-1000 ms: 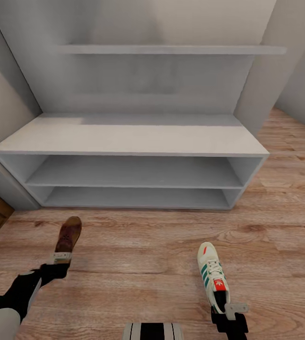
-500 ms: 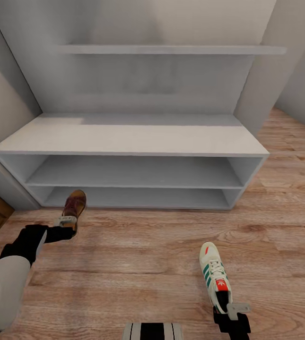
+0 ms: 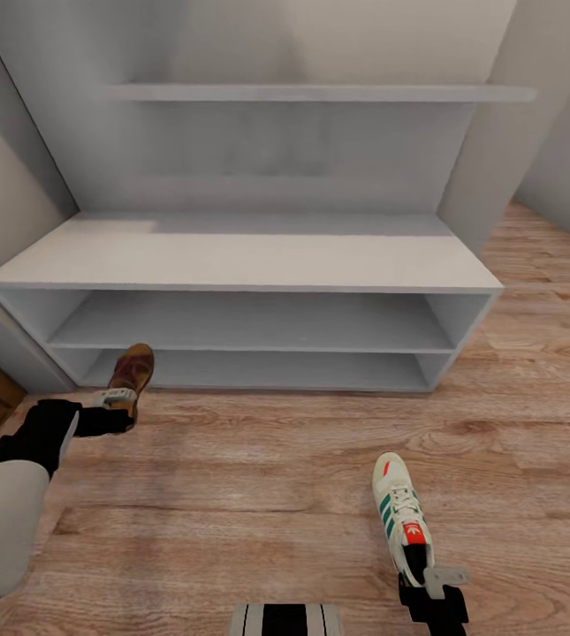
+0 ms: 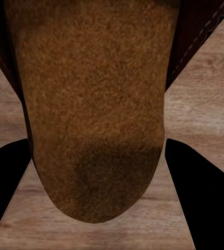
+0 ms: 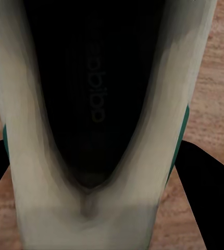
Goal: Pick up the two gym shoes and the two sandals from the corridor floor and place them onto the hallstand (shoe rack) in the corridor, making sure they are on the rack and not on the floor. Arrange them so the two gym shoes are next to each other and the two sandals are next to each other.
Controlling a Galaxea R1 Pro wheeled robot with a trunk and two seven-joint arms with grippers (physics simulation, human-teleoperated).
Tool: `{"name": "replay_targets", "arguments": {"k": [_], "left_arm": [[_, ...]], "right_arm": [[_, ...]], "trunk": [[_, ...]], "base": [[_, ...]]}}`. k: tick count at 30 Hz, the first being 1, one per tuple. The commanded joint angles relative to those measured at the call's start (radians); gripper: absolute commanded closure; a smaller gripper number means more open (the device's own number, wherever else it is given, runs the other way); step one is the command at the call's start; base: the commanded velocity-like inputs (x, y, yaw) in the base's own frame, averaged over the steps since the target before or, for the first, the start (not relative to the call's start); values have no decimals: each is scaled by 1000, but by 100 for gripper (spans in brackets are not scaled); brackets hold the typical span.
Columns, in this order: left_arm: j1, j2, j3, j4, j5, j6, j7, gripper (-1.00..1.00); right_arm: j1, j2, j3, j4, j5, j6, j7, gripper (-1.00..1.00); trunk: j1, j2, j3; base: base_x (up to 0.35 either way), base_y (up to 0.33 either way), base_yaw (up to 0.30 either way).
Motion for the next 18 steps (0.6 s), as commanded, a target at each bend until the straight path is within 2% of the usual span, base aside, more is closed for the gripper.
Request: {"name": "replay_targets", "arguments": {"k": [1, 8, 10, 11, 18], "left_arm": [[-1, -1, 6, -7, -12, 3, -9, 100], [-1, -1, 6, -57, -29, 29, -8, 100], [-1, -1, 6, -65, -51, 36, -9, 100], [0, -1, 7, -72, -79, 41, -8, 100], [2, -2, 7, -77, -101, 45, -9, 100]], "right_arm": [[-1, 0, -6, 1, 10, -3, -4, 100], [-1, 0, -6, 1, 10, -3, -3, 100], [-1, 1, -6, 1, 10, -3, -3, 100], [-1, 1, -5, 2, 11, -3, -2, 100], [-1, 1, -5, 2, 11, -3, -2, 100]], "trunk": [[0, 0, -1], [0, 0, -1], [0, 0, -1], [0, 0, -1], [0, 0, -1]], "base": [[47, 6, 0], [197, 124, 0], [261, 200, 0], [273, 224, 0], [262, 227, 0]]}}
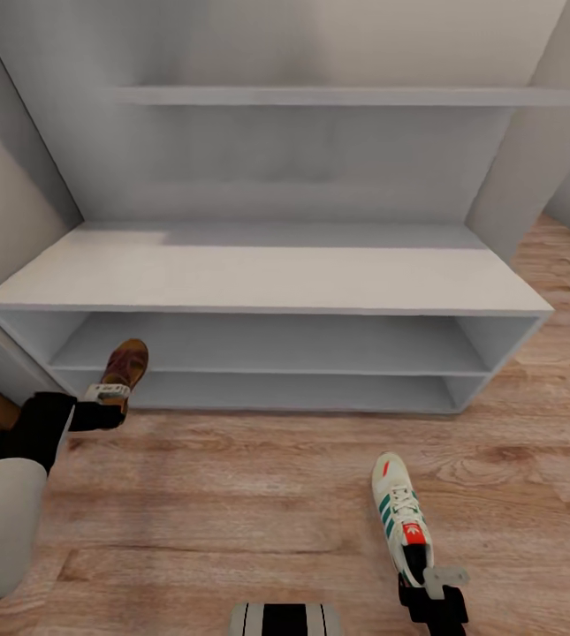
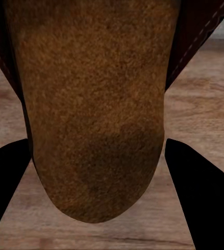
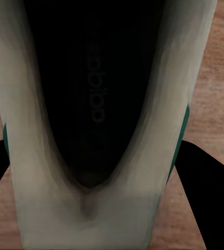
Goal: Pick up the two gym shoes and the two sandals from the corridor floor and place them onto the hallstand (shoe rack) in the corridor, making sure they are on the rack and not on the floor. Arrange them so the two gym shoes are next to each other and the two sandals are next to each other.
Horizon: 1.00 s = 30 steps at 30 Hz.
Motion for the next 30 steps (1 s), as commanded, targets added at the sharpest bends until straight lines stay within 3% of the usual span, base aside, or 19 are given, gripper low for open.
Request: {"name": "replay_targets", "arguments": {"k": [1, 12, 18, 30], "left_arm": [[1, -1, 4, -1, -10, 1, -9, 100], [4, -2, 5, -1, -10, 1, -7, 100], [4, -1, 6, -1, -10, 1, -7, 100], [3, 0, 6, -1, -11, 1, -7, 100]], "right_arm": [[-1, 0, -7, 1, 10, -3, -4, 100], [-1, -1, -8, 1, 10, -3, -4, 100], [-1, -1, -8, 1, 10, -3, -4, 100], [-1, -1, -8, 1, 10, -3, -4, 100]], "trunk": [[0, 0, -1], [0, 0, -1], [0, 0, -1], [0, 0, -1]], "base": [[139, 114, 0], [181, 17, -129], [312, 0, -23], [124, 73, -1]]}}
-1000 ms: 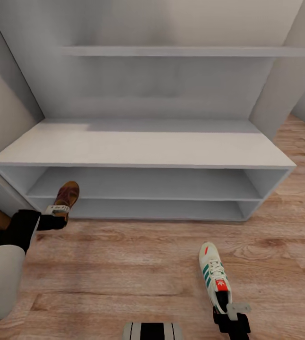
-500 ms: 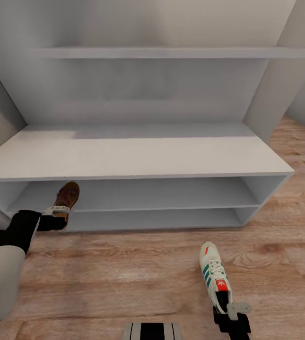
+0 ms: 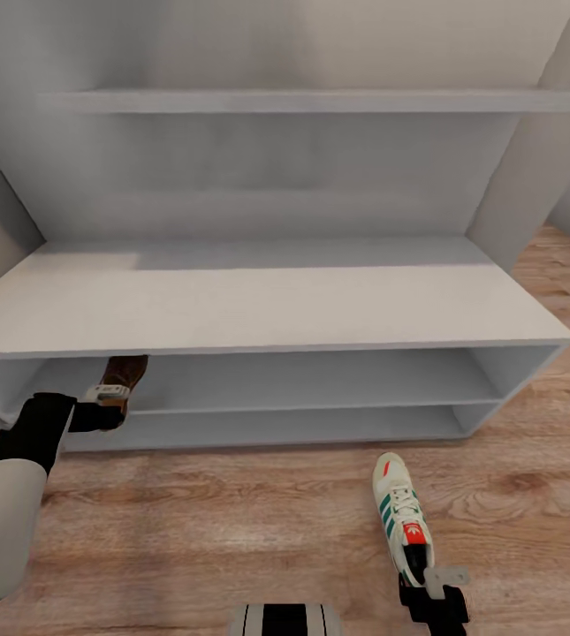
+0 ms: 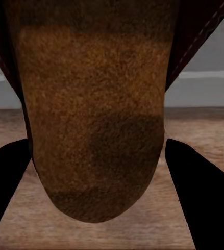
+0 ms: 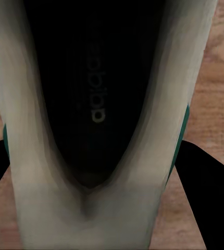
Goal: Pick up the two gym shoes and the two sandals from the corridor floor and place them onto the hallstand (shoe rack) in the corridor, making sure they are on the rack and not on the floor. Arrange them so the two gym shoes are next to each other and the two sandals are next to each other.
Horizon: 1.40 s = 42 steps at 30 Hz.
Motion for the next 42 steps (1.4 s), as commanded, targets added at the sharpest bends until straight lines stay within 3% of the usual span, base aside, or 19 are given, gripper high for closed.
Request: {"name": "replay_targets", "arguments": {"k": [1, 21, 33, 38, 42], "left_arm": [[-1, -1, 4, -1, -11, 1, -9, 100], [5, -1, 5, -1, -10, -2, -7, 100], [10, -2, 19, 0, -3, -22, 0, 100], [10, -5, 25, 6, -2, -79, 5, 100], [11, -6, 61, 17, 3, -153, 62, 100]], "right_arm": [[-1, 0, -6, 1, 10, -3, -4, 100], [-1, 0, -6, 1, 10, -3, -4, 100], [-1, 0, -6, 1, 11, -3, -4, 100], [-1, 0, -6, 1, 11, -3, -4, 100], [-1, 0, -6, 2, 11, -3, -4, 100]], "trunk": [[0, 0, -1], [0, 0, -1], [0, 0, -1], [0, 0, -1], [0, 0, -1]], "base": [[225, 197, 0], [143, 63, 0], [16, 0, 0], [0, 0, 0], [0, 0, 0]]}}
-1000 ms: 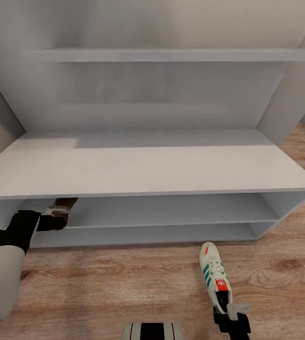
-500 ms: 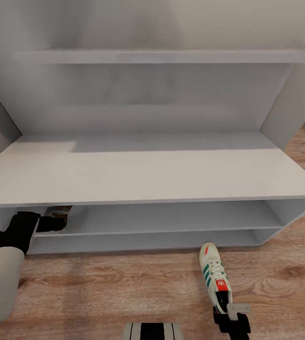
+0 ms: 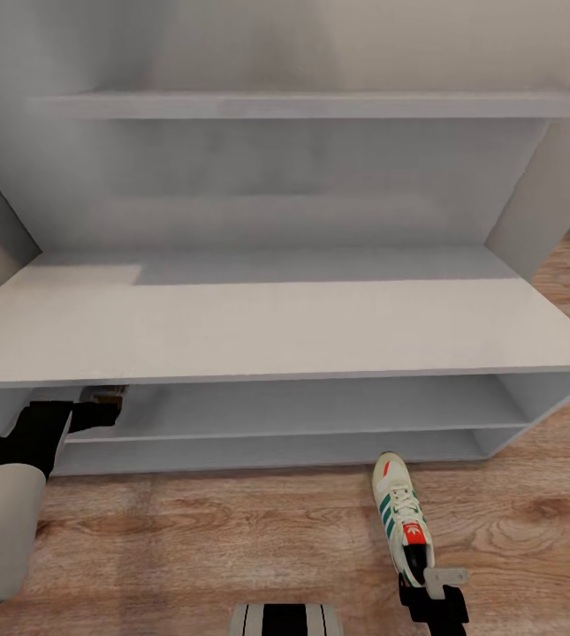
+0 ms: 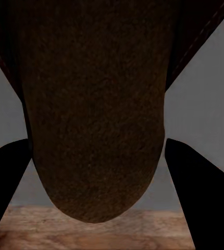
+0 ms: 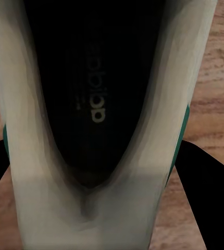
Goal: Pick up the two gym shoes and the two sandals from the corridor floor and place them onto the hallstand (shoe rack) in the corridor, making sure they are on the rack and not on the floor. Arrange them so the two gym shoes are next to each other and the two sandals are next to each other.
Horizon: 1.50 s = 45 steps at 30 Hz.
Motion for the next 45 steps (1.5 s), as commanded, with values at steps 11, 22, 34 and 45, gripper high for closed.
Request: {"name": "replay_targets", "arguments": {"k": [11, 22, 34, 45], "left_arm": [[-2, -4, 36, 34, -5, -25, 57, 100], [-6, -7, 30, 36, -6, -22, 52, -100], [-7, -5, 35, 21, -6, -22, 57, -100], [-3, -5, 36, 21, -6, -22, 53, -100]], "right_arm": [[-1, 0, -6, 1, 11, -3, -4, 100], [-1, 0, -6, 3, 11, -3, -4, 100], [-1, 0, -6, 3, 11, -3, -4, 100], [-1, 0, -6, 2, 11, -3, -4, 100]], "trunk": [[0, 0, -1], [0, 0, -1], [0, 0, -1], [0, 0, -1]], "base": [[0, 0, 0], [0, 0, 0], [-20, 0, 0], [-300, 0, 0]]}}
